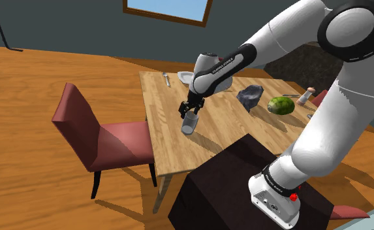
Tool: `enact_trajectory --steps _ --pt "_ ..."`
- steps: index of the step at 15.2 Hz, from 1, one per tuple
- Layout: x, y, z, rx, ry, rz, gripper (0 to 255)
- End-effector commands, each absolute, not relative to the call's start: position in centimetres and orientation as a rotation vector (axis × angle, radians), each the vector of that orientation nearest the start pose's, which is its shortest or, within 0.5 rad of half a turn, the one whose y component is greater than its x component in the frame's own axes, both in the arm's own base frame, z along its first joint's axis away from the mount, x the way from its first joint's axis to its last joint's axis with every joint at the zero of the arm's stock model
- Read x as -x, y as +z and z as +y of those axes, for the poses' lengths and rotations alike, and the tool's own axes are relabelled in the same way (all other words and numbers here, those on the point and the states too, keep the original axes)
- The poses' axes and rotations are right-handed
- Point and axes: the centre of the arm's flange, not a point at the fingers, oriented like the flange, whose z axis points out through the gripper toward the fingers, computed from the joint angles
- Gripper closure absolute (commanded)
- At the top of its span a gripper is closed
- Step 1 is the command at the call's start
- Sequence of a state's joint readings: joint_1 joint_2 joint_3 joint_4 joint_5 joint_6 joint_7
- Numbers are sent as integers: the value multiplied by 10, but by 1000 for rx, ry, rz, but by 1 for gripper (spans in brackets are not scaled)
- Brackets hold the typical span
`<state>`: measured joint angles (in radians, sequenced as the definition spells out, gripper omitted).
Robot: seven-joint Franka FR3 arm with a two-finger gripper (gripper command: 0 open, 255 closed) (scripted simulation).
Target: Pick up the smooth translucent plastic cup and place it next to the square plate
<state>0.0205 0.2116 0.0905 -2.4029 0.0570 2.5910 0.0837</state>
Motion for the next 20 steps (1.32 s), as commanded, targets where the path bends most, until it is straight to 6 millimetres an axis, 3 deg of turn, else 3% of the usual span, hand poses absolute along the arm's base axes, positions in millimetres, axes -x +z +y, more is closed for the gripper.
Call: enact_trajectory --steps 1,6,14,15,20 --pt "-496 214 56 3094 41 35 0" --pt "-495 184 57 3094 41 35 0" --pt "-495 184 57 3094 41 35 0" --pt "-495 184 57 3094 41 35 255" --pt "-495 184 57 3094 41 35 255"
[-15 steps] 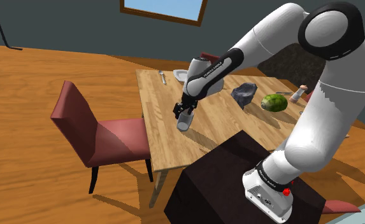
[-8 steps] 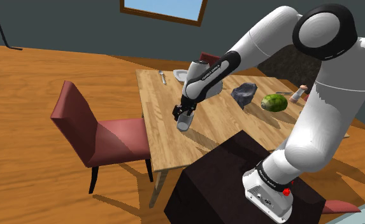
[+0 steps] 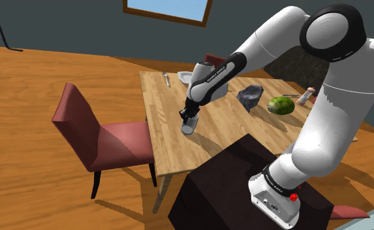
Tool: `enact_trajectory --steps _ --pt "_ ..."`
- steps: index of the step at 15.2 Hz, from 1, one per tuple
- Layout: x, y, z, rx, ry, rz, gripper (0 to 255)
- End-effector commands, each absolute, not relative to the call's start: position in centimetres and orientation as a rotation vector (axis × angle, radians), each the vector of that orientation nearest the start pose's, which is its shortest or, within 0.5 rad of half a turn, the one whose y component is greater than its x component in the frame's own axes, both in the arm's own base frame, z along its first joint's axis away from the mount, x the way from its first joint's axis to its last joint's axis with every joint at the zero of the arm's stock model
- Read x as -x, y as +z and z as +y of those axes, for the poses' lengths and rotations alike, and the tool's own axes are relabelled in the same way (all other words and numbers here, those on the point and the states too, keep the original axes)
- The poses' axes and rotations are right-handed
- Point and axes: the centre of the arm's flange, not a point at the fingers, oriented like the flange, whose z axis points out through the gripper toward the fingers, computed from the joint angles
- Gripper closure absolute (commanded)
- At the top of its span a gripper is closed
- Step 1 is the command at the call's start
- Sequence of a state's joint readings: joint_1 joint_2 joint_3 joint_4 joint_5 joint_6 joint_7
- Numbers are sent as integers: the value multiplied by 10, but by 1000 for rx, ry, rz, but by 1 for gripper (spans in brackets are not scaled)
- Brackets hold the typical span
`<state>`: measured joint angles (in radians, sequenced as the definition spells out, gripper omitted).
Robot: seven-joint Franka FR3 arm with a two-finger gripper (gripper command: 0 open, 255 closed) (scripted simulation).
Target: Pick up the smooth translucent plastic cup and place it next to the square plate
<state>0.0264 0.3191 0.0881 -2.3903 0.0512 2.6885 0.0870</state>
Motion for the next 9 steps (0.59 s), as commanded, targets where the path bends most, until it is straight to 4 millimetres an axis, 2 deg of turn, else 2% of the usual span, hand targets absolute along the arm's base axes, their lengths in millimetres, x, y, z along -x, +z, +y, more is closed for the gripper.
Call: enact_trajectory --steps 1,4,9 --pt "-495 184 57 3094 41 35 255" --pt "-495 184 57 3094 41 35 255" --pt "-495 211 57 3094 41 35 255"
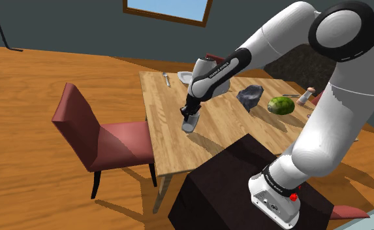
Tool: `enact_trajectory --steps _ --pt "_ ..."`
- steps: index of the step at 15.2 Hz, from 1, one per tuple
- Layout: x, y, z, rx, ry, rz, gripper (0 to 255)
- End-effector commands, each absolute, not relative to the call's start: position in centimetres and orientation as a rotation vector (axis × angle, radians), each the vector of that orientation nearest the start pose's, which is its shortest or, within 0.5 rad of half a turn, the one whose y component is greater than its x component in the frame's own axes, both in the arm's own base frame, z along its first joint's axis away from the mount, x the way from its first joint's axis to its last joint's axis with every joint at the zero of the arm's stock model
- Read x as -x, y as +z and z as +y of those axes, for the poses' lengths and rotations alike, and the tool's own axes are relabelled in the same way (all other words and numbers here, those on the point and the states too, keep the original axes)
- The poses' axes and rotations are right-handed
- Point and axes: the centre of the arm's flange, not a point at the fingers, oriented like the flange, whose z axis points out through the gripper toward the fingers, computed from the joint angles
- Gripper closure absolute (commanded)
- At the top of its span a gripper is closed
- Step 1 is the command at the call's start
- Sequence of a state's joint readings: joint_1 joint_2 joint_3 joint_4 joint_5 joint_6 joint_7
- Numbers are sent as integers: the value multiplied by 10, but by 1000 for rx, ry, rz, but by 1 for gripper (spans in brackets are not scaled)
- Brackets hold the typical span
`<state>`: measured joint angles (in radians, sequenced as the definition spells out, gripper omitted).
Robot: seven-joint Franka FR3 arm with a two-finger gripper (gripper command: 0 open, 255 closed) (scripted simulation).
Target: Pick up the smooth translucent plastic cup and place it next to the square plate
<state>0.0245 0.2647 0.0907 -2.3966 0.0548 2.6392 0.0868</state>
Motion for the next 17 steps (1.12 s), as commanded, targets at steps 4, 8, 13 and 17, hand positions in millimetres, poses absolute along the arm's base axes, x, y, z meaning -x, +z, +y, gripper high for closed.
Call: enact_trajectory --steps 4,8,13,17 --pt "-495 232 57 3094 41 35 255" --pt "-495 253 57 3094 41 35 255" --pt "-495 279 57 3094 41 35 255" --pt "-495 300 57 3094 41 35 255"
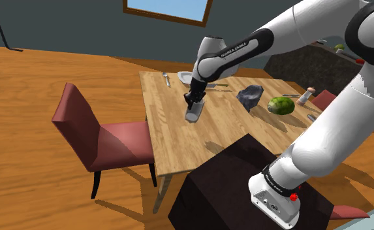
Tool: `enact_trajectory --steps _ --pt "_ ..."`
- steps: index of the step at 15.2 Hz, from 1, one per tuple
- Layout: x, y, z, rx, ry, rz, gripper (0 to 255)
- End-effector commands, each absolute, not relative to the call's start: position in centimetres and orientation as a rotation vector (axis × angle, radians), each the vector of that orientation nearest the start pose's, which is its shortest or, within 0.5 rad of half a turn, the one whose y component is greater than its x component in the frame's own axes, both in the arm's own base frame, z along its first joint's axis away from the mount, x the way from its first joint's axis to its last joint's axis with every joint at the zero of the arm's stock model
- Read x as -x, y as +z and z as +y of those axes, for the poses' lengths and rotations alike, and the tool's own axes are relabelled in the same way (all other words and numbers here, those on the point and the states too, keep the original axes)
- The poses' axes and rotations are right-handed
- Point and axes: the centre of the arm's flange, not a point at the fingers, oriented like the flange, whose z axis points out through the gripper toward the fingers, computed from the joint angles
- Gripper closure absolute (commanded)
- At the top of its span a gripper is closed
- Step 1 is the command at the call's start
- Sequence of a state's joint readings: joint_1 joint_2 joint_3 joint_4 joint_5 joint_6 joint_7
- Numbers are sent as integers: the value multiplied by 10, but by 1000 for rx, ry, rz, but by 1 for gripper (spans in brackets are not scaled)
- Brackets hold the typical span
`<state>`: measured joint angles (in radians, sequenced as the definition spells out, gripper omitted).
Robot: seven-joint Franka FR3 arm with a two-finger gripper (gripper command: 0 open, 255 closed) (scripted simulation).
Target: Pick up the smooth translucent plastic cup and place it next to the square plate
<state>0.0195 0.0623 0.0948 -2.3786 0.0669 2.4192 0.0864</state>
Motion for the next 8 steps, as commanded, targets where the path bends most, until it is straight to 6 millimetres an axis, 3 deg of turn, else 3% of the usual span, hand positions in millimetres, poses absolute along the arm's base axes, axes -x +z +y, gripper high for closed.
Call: enact_trajectory --steps 1,8 --pt "-495 306 57 3094 41 35 255" --pt "-495 343 57 3094 41 35 255"
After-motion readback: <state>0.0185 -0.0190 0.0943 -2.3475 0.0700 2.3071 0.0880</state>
